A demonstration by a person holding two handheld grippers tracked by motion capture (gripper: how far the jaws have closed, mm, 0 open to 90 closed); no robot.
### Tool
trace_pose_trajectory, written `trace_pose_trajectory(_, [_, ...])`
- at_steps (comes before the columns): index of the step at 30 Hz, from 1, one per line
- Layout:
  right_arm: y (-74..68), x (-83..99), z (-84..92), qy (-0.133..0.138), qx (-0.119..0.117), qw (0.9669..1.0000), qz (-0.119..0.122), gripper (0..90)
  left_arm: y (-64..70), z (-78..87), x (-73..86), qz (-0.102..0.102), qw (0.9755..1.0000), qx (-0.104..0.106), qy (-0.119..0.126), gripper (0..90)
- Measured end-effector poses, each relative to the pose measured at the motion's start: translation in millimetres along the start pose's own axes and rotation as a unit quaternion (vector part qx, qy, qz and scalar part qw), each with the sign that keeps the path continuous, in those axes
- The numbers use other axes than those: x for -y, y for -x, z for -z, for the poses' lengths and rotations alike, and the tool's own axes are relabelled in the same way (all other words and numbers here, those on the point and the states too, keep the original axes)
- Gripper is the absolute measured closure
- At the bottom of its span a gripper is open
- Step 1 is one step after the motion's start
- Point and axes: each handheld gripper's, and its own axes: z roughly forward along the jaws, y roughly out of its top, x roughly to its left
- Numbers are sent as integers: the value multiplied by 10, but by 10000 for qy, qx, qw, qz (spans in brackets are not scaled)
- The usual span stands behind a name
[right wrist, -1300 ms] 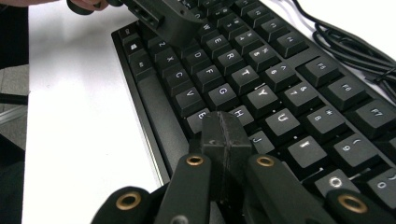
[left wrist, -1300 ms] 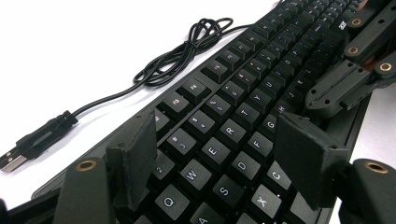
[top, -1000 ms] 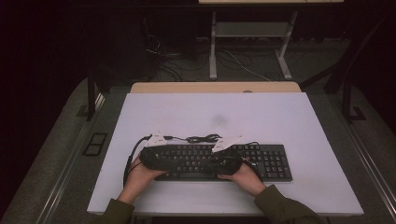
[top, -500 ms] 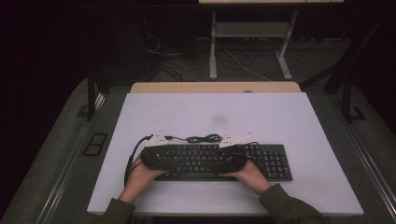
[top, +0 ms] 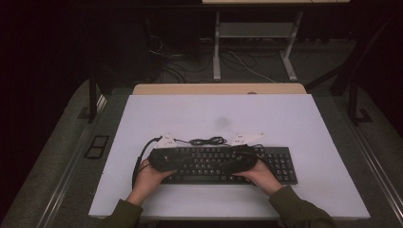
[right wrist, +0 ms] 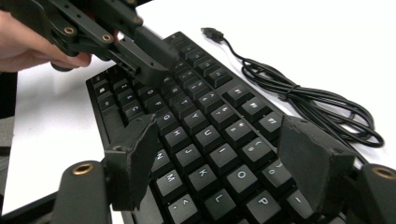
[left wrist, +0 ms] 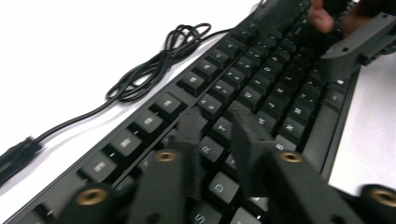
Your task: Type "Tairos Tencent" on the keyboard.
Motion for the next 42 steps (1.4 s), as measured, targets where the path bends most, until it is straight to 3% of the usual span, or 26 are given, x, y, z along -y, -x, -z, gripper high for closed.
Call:
trace_pose_trajectory(4, [31, 4, 27, 23, 53, 10000, -18, 275, 5, -43, -33, -59, 10000, 45, -8, 890])
trace_pose_trajectory(29, [102, 27, 89, 31, 173, 9998, -74, 275, 36, -276, -52, -199, 9994, 128, -262, 891])
trace_pose_trajectory(42, [107, 14, 101, 71, 129, 9999, -68, 275, 44, -229, -77, -161, 9995, 146, -228, 891])
